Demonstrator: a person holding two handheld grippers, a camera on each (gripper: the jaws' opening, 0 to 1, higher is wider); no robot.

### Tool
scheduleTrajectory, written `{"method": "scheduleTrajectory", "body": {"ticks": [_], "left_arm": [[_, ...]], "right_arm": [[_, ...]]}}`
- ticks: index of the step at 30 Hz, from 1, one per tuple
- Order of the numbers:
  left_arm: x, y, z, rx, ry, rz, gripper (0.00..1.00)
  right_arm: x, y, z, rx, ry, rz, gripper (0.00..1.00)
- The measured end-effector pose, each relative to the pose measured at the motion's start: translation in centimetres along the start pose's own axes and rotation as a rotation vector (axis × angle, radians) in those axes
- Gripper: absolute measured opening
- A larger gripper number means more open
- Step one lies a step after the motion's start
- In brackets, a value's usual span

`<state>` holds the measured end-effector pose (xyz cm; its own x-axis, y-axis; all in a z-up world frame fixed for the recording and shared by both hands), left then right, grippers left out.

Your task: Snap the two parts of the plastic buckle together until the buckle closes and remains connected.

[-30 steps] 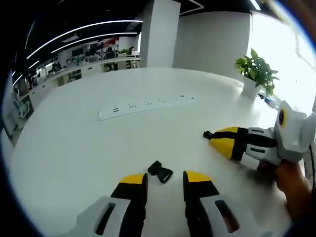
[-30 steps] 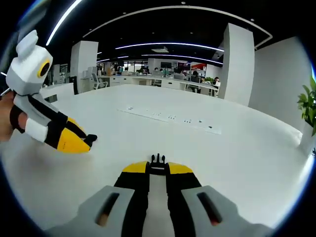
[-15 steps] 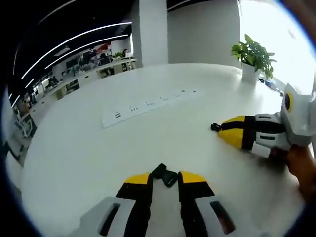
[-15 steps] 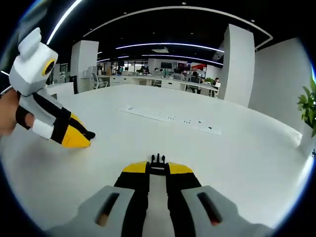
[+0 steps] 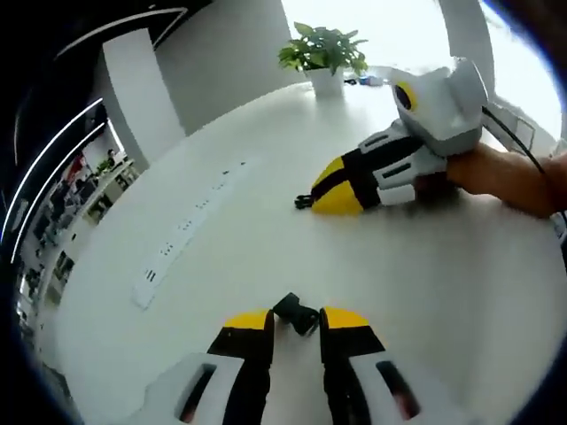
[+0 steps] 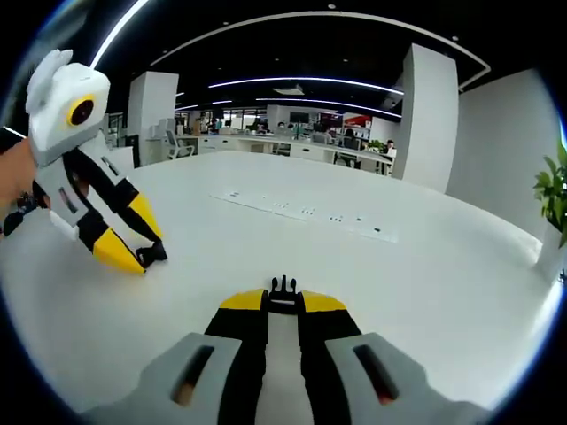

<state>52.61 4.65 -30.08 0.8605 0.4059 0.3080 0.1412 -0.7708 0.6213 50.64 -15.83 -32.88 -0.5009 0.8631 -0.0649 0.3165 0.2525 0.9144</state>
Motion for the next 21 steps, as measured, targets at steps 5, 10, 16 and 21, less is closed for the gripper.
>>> {"method": "scheduleTrajectory", "body": {"ticks": [5, 10, 16, 21], "left_arm": [[0.4, 0.1, 0.4, -0.034, -0.107, -0.011, 0.2], [1.0, -0.6, 0.7, -0.062, -0.156, -0.088, 0.2], [1.9, -1.2, 1.2, -0.084, -0.173, -0.172, 0.2], [2.4, -1.1, 1.6, -0.108, -0.201, -0.217, 0.4]], "right_arm": [[0.1, -0.1, 0.0, 0.001, 0.0, -0.003, 0.12], [0.2, -0.1, -0.2, 0.001, 0.0, -0.004, 0.12], [0.2, -0.1, -0.1, 0.002, -0.001, -0.007, 0.12], [0.1, -0.1, -0.1, 0.002, -0.002, -0.011, 0.12]]}}
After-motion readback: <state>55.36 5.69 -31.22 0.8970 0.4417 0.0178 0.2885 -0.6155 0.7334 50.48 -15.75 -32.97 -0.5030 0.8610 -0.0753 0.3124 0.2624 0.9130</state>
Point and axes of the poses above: the point that each gripper's makers call its tool centre point, and the gripper's own axes: z roughly forward along the fingers, x roughly to its left, y roughly out of its top, the point moved 9 cm from there along -z, roughly backward along the fingers, and after that the axes turned 11 degrees about y, right-handed, at the moved point
